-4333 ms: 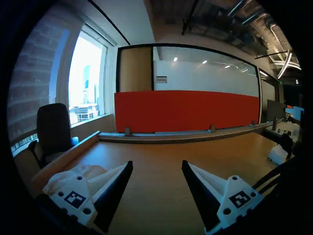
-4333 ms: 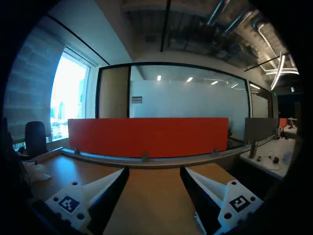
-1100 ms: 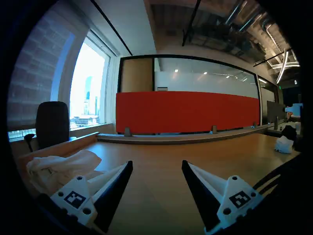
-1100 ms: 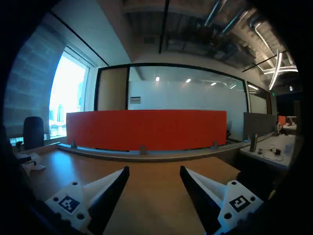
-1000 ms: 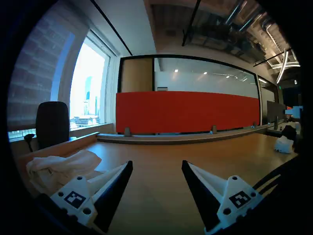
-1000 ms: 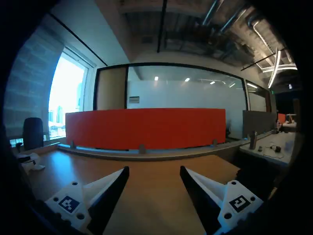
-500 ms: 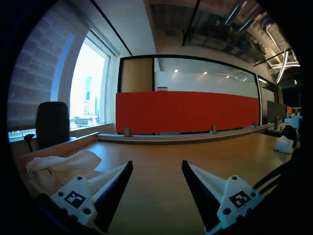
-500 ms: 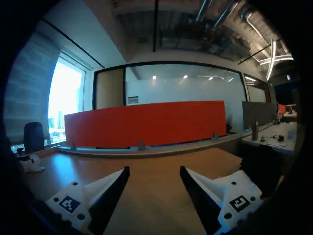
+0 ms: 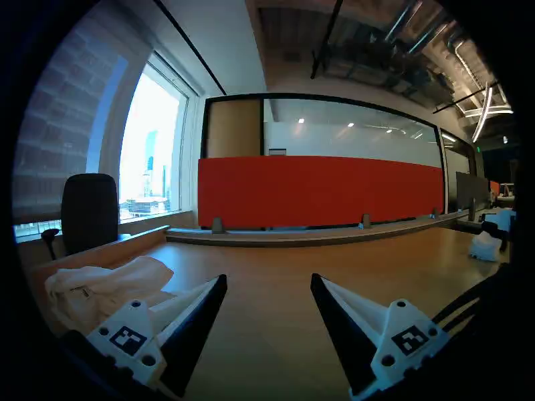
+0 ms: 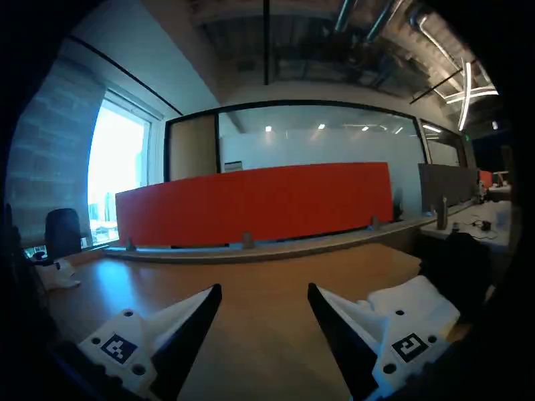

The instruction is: Fold towel

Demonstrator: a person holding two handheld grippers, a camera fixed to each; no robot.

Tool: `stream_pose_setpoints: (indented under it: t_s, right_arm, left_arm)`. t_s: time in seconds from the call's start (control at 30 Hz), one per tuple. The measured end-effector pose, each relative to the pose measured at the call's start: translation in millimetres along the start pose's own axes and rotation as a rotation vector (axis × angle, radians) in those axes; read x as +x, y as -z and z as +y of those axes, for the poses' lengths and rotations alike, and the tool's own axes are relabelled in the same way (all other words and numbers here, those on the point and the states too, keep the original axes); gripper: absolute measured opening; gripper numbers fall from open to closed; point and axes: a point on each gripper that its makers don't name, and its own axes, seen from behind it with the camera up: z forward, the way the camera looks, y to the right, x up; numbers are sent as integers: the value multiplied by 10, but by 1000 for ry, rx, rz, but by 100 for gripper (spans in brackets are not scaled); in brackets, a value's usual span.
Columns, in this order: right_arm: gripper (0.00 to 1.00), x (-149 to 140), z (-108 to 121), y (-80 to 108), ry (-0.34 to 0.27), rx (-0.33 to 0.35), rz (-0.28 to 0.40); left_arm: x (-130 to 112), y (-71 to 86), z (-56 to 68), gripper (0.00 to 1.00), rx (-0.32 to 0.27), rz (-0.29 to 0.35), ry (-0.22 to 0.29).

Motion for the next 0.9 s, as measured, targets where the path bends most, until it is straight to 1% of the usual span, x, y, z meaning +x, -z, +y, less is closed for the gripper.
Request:
stream_pose_setpoints:
  t_s: [0.2, 0.3, 0.6, 0.9]
  right_arm:
    - [99, -90, 20, -15, 12, -4, -3]
    - [99, -116, 47, -7, 6, -13, -5]
    - [99, -107, 88, 4, 3, -25, 12]
    - [99, -138, 31, 3, 39, -21, 10]
  left_arm:
    - [0, -1, 0, 93, 0, 0, 0]
    - [1, -3, 2, 93, 0, 0, 0]
    - [3, -2, -2, 93, 0, 0, 0]
    - [-2, -6, 1, 93, 0, 0, 0]
